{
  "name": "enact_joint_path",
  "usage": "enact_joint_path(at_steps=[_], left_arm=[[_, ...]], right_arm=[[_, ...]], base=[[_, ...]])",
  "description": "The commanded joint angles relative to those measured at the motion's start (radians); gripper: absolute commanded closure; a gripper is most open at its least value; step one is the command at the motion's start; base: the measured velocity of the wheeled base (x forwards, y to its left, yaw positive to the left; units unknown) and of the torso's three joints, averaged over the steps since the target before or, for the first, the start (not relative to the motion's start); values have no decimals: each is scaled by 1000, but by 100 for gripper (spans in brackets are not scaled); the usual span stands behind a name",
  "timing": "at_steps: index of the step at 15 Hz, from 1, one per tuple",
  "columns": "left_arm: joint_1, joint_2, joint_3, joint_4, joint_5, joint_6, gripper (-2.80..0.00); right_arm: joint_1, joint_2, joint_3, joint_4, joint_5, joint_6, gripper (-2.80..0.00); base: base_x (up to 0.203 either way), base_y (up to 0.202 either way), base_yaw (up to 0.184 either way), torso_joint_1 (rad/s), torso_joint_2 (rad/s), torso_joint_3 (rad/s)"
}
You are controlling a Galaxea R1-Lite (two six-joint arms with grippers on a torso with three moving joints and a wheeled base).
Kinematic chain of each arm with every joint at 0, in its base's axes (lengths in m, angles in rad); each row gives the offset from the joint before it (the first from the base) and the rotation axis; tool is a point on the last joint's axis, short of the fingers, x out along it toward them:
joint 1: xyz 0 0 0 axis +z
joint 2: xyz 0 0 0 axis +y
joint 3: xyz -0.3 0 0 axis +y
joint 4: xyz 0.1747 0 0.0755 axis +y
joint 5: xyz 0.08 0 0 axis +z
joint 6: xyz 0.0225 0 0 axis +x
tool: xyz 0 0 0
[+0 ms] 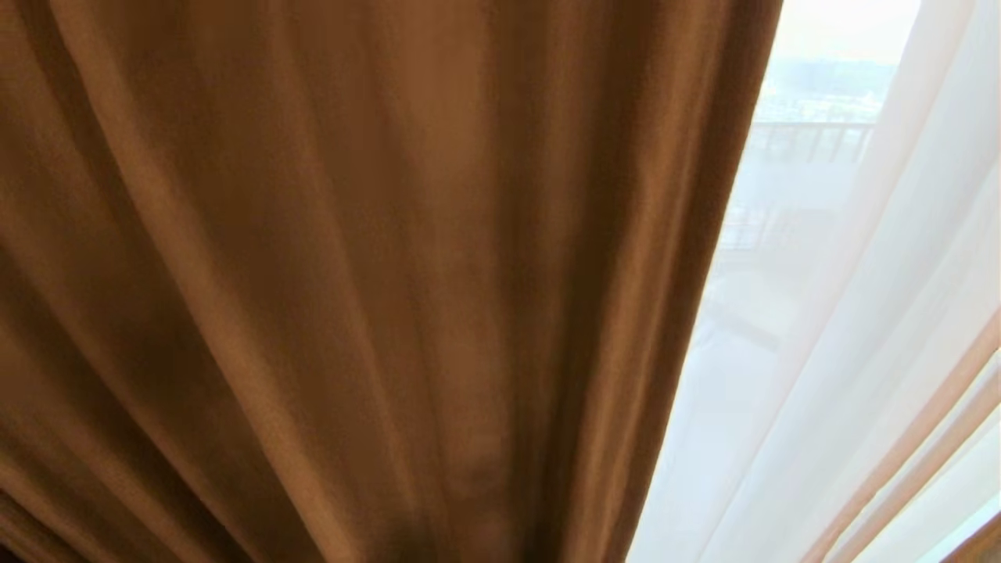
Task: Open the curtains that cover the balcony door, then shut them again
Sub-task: Close the outer curtains on both sides
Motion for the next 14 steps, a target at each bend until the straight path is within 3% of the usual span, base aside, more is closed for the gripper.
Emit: enact_joint_path(at_steps=[1, 9, 14], left_arm=[[1, -20, 30, 0, 0, -13, 0], [31, -341, 307, 4, 17, -31, 0], [34, -412, 502, 1, 40, -3, 0]], right_arm=[[0, 0, 0, 0, 0, 1, 0], [-1, 0, 0, 0, 0, 1, 0], [0, 0, 0, 0, 0, 1, 0]], base=[[0, 0, 0, 0, 0, 0], [0, 0, 0, 0, 0, 0], [0, 0, 0, 0, 0, 0]])
